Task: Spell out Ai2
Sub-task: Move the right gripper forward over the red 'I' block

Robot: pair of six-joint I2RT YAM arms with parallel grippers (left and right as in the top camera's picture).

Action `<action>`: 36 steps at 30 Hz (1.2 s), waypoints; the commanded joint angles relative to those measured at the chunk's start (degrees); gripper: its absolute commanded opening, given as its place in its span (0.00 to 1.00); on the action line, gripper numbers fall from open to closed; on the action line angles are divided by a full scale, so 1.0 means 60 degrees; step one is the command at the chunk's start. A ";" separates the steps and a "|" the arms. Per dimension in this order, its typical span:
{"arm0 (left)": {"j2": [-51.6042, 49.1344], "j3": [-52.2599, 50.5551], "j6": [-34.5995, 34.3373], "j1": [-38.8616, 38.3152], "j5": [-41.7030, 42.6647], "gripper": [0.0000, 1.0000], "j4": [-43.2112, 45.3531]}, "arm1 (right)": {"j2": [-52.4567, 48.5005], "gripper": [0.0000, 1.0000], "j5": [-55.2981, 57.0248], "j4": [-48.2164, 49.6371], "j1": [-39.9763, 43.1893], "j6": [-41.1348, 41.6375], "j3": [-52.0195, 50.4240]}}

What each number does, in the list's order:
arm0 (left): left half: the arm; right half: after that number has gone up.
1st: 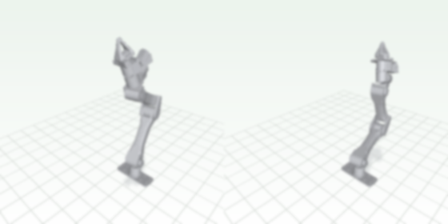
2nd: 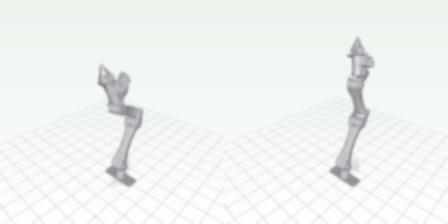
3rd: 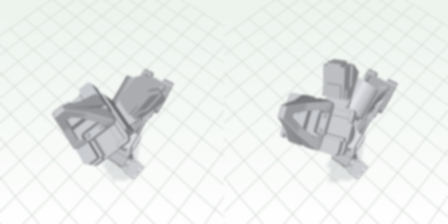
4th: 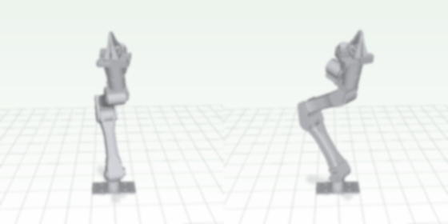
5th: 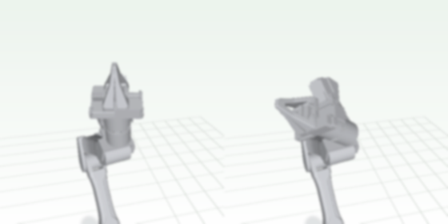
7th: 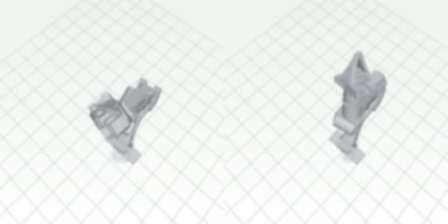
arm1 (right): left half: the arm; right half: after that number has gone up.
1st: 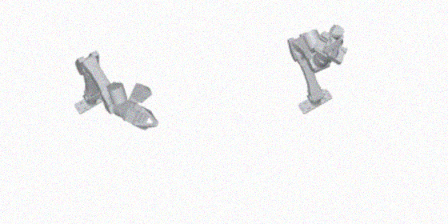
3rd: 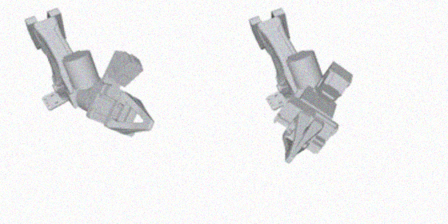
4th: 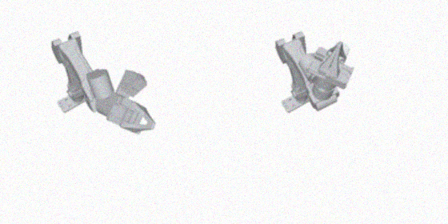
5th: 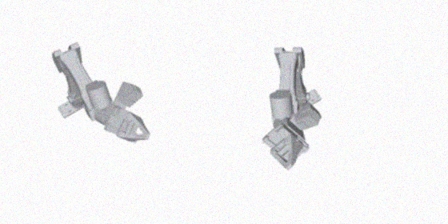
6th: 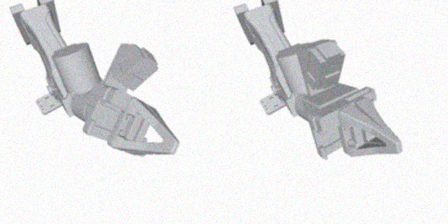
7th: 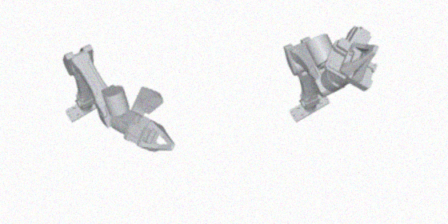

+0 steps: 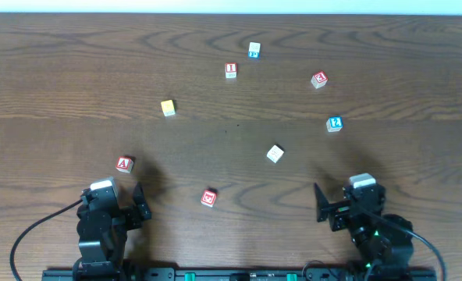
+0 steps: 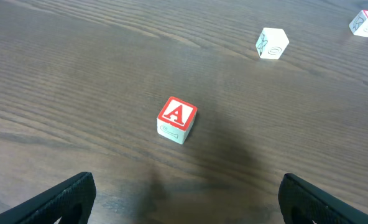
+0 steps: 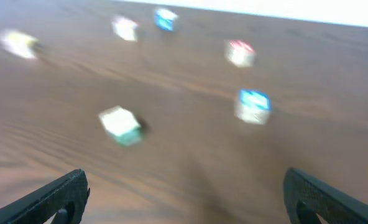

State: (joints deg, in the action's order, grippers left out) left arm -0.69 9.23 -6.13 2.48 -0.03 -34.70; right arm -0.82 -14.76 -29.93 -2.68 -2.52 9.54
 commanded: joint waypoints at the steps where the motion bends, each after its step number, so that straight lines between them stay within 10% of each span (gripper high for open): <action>1: 0.0055 -0.0073 0.0062 0.0022 -0.0084 0.95 0.0004 | 0.0084 0.99 -0.3453 0.0350 0.0058 0.1942 -0.0062; 11: 0.0055 -0.0073 0.0062 0.0022 -0.0084 0.95 0.0000 | 0.0084 0.99 -0.8429 0.1275 0.0058 0.8819 -0.0066; 19: 0.0055 -0.0073 0.0062 0.0022 -0.0084 0.95 0.0000 | -0.0171 0.99 -0.7996 0.7992 0.0069 1.2335 0.0055; 36: 0.0055 -0.0073 0.0062 0.0022 -0.0084 0.95 0.0000 | -0.7133 0.99 -0.8593 0.8200 0.0058 0.9388 0.3650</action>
State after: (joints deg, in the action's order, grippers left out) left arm -0.64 9.23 -6.13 2.48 -0.03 -34.63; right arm -38.85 -65.01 19.18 -2.55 59.20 28.51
